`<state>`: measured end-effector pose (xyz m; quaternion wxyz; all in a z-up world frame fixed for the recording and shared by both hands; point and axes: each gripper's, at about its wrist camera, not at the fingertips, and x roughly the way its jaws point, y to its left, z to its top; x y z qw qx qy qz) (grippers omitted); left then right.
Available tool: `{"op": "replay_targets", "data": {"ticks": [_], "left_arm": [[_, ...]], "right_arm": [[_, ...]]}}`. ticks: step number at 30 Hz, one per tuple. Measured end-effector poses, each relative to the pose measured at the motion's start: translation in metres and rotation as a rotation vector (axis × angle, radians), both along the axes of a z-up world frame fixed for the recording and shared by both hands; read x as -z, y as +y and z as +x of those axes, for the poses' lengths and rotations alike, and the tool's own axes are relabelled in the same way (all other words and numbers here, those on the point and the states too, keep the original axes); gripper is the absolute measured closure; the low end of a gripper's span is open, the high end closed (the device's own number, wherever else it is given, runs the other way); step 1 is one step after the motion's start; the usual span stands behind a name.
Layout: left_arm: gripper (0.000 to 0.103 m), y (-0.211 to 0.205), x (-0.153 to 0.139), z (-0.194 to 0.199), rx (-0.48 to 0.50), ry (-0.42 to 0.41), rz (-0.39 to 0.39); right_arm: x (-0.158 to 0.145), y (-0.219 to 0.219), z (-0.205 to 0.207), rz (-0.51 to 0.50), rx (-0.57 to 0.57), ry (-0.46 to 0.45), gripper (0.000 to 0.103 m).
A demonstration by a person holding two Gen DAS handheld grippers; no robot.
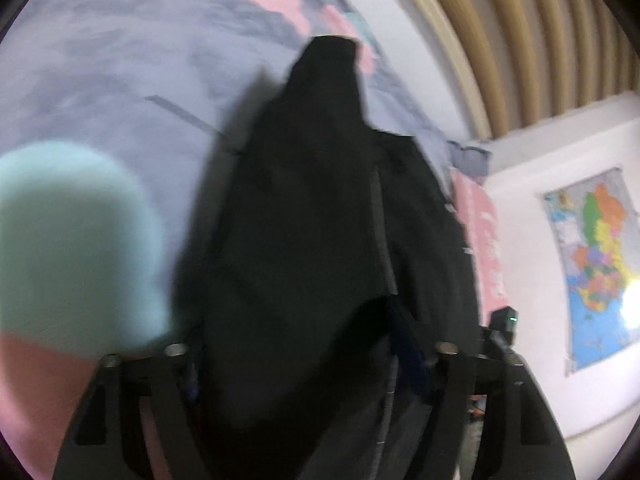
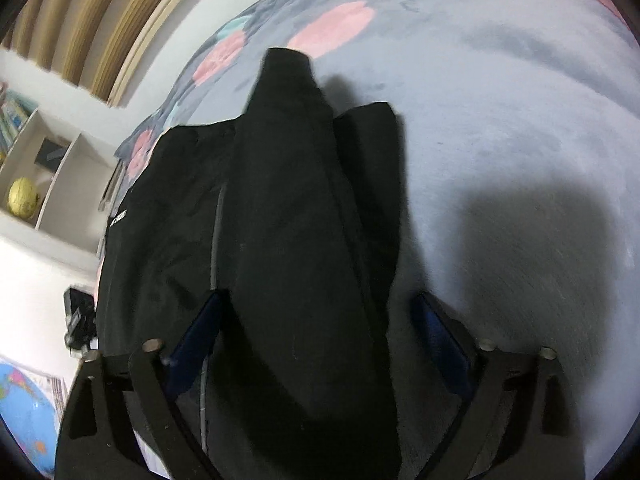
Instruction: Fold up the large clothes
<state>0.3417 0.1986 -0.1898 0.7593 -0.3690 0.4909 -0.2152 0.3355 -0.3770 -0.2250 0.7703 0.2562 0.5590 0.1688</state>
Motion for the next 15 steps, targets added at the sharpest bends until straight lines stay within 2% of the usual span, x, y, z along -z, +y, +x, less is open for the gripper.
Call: {"op": "replay_targets", "data": {"ticks": [1,4,6,7,10,12,13,15], "left_arm": [[0.043,0.001,-0.003,-0.001,0.003,-0.011,-0.016],[0.044,0.007,-0.007,-0.006,0.022,-0.041,-0.095],[0.044,0.004,0.004,0.000,0.020,0.007,-0.068],[0.042,0.003,0.011,0.002,0.020,0.032,-0.065],[0.040,0.002,0.026,0.008,0.010,0.080,-0.120],[0.041,-0.001,0.022,0.006,-0.001,0.068,-0.102],[0.045,-0.005,0.016,0.002,-0.014,0.046,-0.068],[0.061,-0.011,-0.001,-0.010,-0.021,-0.013,0.010]], "right_arm": [[-0.004,0.001,-0.002,0.045,-0.027,-0.013,0.037],[-0.011,0.004,-0.005,0.013,-0.067,-0.026,0.040],[-0.005,0.004,-0.001,0.030,-0.074,-0.015,0.035],[0.002,0.002,0.004,0.076,-0.067,0.005,0.031],[0.024,0.001,0.019,0.187,-0.063,0.057,0.026],[0.021,0.006,0.020,0.172,-0.069,0.034,0.031],[0.016,0.006,0.018,0.159,-0.069,0.025,0.039],[0.004,0.007,0.012,0.138,-0.063,-0.007,0.051]]}}
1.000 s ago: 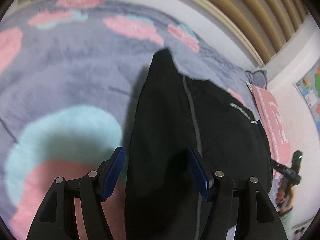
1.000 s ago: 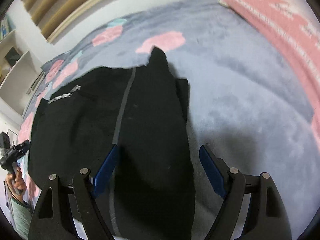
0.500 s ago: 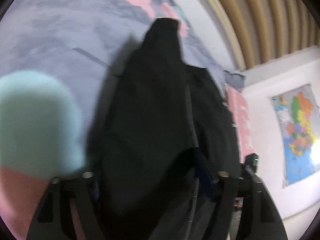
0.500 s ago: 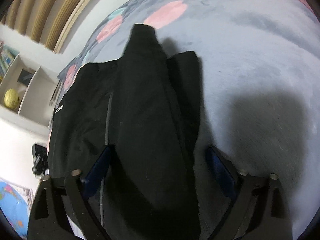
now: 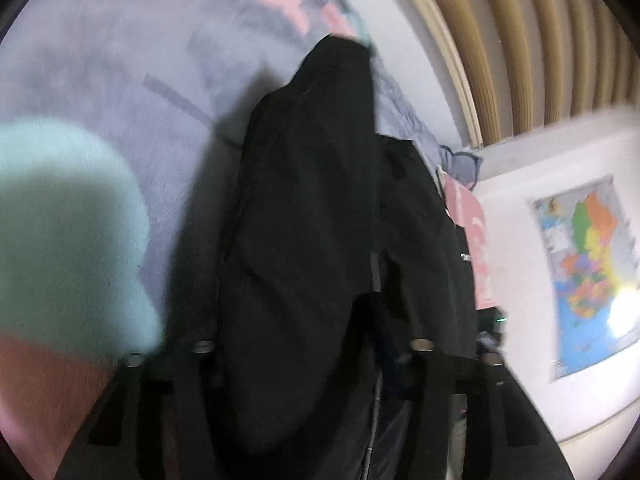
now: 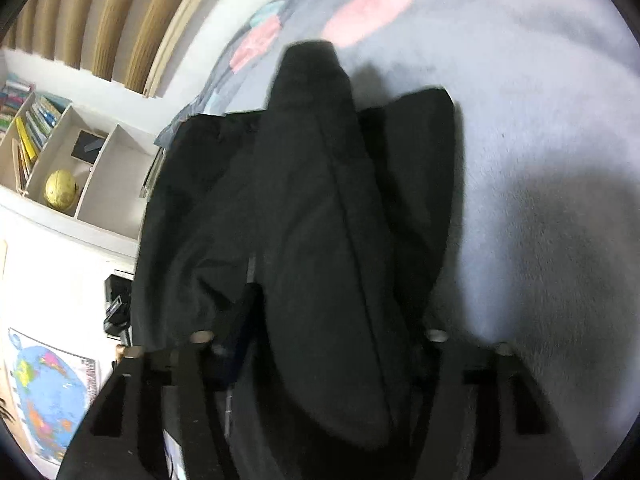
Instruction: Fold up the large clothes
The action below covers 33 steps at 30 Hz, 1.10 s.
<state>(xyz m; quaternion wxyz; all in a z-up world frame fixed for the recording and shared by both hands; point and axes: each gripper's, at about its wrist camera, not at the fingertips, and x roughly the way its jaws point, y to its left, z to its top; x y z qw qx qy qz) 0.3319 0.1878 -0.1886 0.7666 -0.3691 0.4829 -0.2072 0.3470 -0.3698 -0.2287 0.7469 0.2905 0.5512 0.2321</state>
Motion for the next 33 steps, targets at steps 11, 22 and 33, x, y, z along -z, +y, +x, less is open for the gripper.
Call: {"op": "replay_targets", "data": {"ticks": [11,22,33], "left_arm": [[0.079,-0.022,-0.137,-0.101,-0.038,-0.319,0.034],[0.090,-0.024,-0.179,-0.225,-0.021,-0.369,0.098],[0.040,0.021,0.000,-0.154,-0.085,0.157,-0.129]], "right_arm": [[-0.133,0.030,-0.100,-0.063,-0.035,-0.262,0.070],[-0.182,0.022,-0.210,-0.121,-0.050,-0.219,0.070],[-0.035,-0.063,-0.218,0.010,0.229,0.104,0.026]]}}
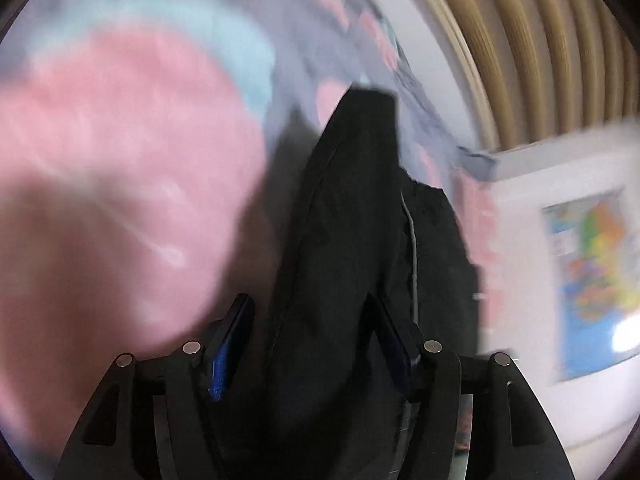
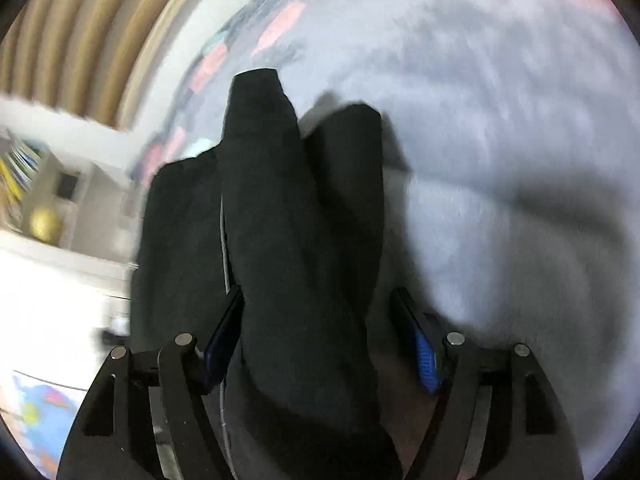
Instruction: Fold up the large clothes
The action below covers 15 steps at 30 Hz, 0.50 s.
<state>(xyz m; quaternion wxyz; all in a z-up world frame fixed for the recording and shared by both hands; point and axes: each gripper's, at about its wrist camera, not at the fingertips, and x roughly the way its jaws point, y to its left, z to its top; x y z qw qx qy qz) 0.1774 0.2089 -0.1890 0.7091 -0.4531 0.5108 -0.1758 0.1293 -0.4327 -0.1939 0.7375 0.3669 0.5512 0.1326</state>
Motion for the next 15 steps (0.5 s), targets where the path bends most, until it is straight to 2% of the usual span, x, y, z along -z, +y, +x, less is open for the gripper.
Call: {"op": "replay_targets", "data": {"ticks": [2,5,6,7,8,9,10,11,13,15], "left_arm": [[0.038,0.001,0.010,0.006,0.019,0.019,-0.086],[0.039,-0.009,0.014,0.016,0.045,0.025,-0.108],[0.054,-0.016,0.011,0.018,0.056,0.014,-0.110],[0.060,-0.025,0.003,0.015,0.053,0.003,-0.057],[0.073,-0.034,-0.011,0.012,0.053,-0.025,0.030],[0.079,-0.040,-0.018,0.011,0.047,-0.050,0.069],[0.081,-0.045,-0.037,0.004,0.035,-0.098,0.106],[0.082,-0.047,-0.054,-0.004,0.025,-0.145,0.100],[0.083,-0.051,-0.090,-0.021,0.026,-0.240,0.066],[0.083,-0.065,-0.132,-0.036,0.050,-0.319,0.124]], "right_arm": [[-0.002,-0.001,-0.005,-0.001,-0.024,-0.017,0.026],[-0.001,0.015,0.003,0.009,-0.119,-0.032,0.028],[0.000,0.023,0.010,0.001,-0.143,-0.044,0.032],[-0.003,0.030,0.013,-0.018,-0.154,-0.052,0.039],[-0.007,0.036,0.016,-0.055,-0.162,-0.059,0.047],[-0.011,0.038,0.018,-0.068,-0.160,-0.067,0.052],[-0.020,0.038,0.018,-0.063,-0.157,-0.083,0.061],[-0.030,0.038,0.018,-0.050,-0.157,-0.111,0.064],[-0.060,0.042,0.014,-0.051,-0.171,-0.179,0.066],[-0.090,0.054,0.013,-0.086,-0.201,-0.232,0.067]]}}
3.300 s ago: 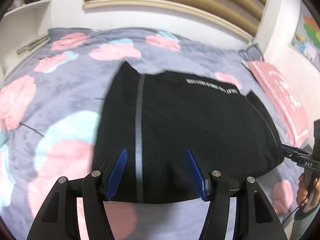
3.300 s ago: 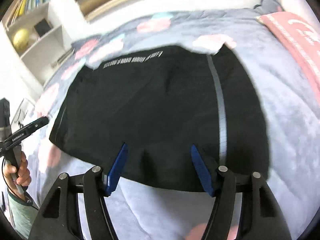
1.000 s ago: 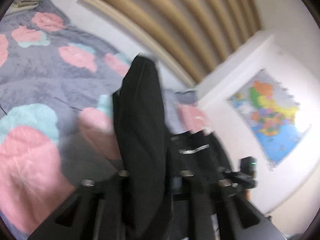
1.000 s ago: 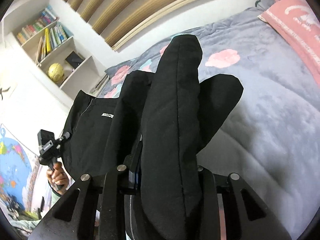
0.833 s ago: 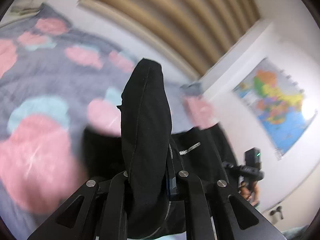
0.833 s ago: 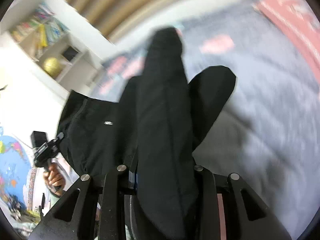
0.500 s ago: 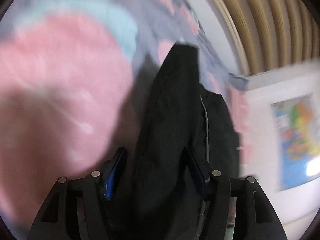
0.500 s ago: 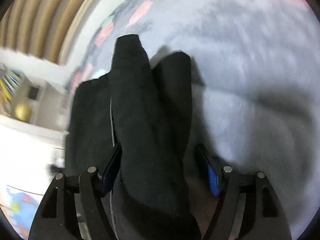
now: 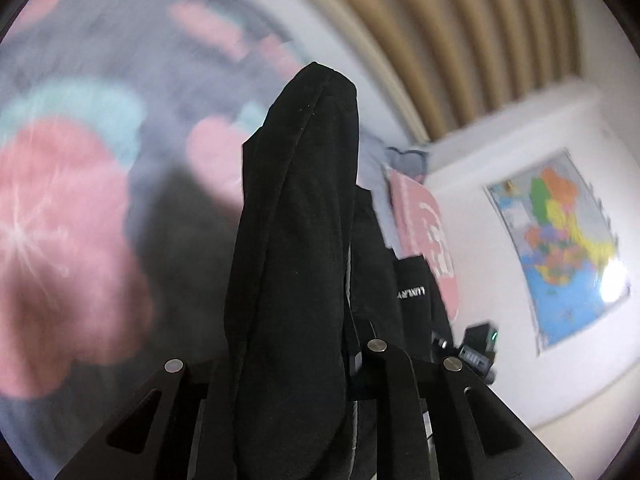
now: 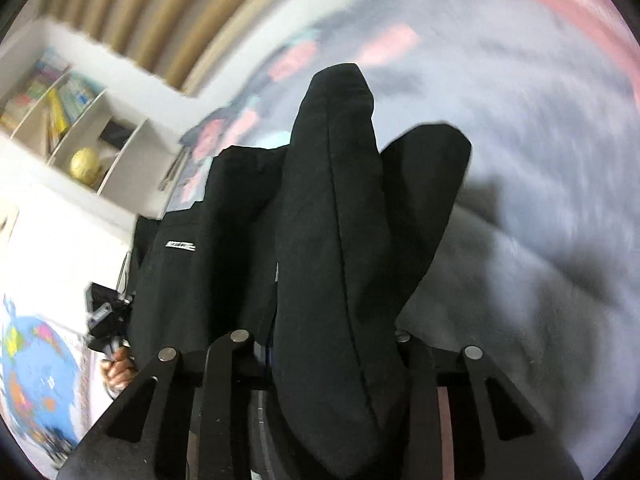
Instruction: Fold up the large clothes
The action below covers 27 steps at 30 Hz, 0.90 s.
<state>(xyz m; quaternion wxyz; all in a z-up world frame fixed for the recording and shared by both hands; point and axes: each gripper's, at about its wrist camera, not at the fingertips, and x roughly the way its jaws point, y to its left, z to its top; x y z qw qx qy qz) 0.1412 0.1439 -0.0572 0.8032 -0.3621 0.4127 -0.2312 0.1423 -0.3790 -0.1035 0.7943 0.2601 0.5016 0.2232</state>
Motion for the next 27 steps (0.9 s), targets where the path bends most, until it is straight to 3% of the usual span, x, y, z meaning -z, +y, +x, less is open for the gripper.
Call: {"op": "replay_targets", "data": {"ticks": [3,6,9,12,13,14,15,18,19,21,23,25,27], "left_arm": [[0.083,-0.001,-0.032,-0.015,-0.018,-0.057,0.023],[0.083,0.013,-0.042,-0.021,-0.058,-0.078,0.021],[0.082,0.024,-0.013,-0.012,-0.073,-0.003,0.016],[0.079,0.033,0.048,0.008,-0.126,0.128,0.149],[0.076,0.036,0.067,0.011,-0.155,0.170,0.201],[0.062,0.043,0.090,0.014,-0.170,0.200,0.205],[0.052,0.052,0.106,0.012,-0.167,0.200,0.127],[0.051,0.080,0.123,0.001,-0.180,0.213,-0.091],[0.051,0.090,0.119,-0.004,-0.183,0.201,-0.098],[0.050,0.101,0.102,-0.013,-0.207,0.177,-0.012],[0.050,0.097,0.072,-0.022,-0.207,0.126,0.126],[0.050,0.075,0.031,-0.032,-0.181,0.034,0.304],[0.048,0.047,0.002,-0.044,-0.148,-0.044,0.409]], "right_arm": [[-0.039,0.008,-0.004,-0.034,-0.018,-0.060,0.067],[-0.050,0.010,-0.006,-0.008,-0.021,-0.074,0.067],[-0.036,0.013,-0.002,-0.006,-0.022,-0.039,0.067],[0.008,0.021,0.009,-0.123,-0.021,0.043,0.061],[0.025,0.022,0.013,-0.198,-0.003,0.080,0.051],[0.044,0.018,0.016,-0.249,0.017,0.119,0.039],[0.059,0.009,0.017,-0.232,0.040,0.159,0.035],[0.078,-0.026,0.009,-0.046,0.106,0.220,0.031],[0.076,-0.033,0.007,-0.039,0.118,0.222,0.031],[0.058,-0.044,-0.004,-0.105,0.140,0.192,0.031],[0.033,-0.043,-0.013,-0.211,0.171,0.144,0.027],[0.002,-0.030,-0.025,-0.330,0.180,0.065,0.027],[-0.034,-0.002,-0.040,-0.419,0.165,-0.036,0.027]]}}
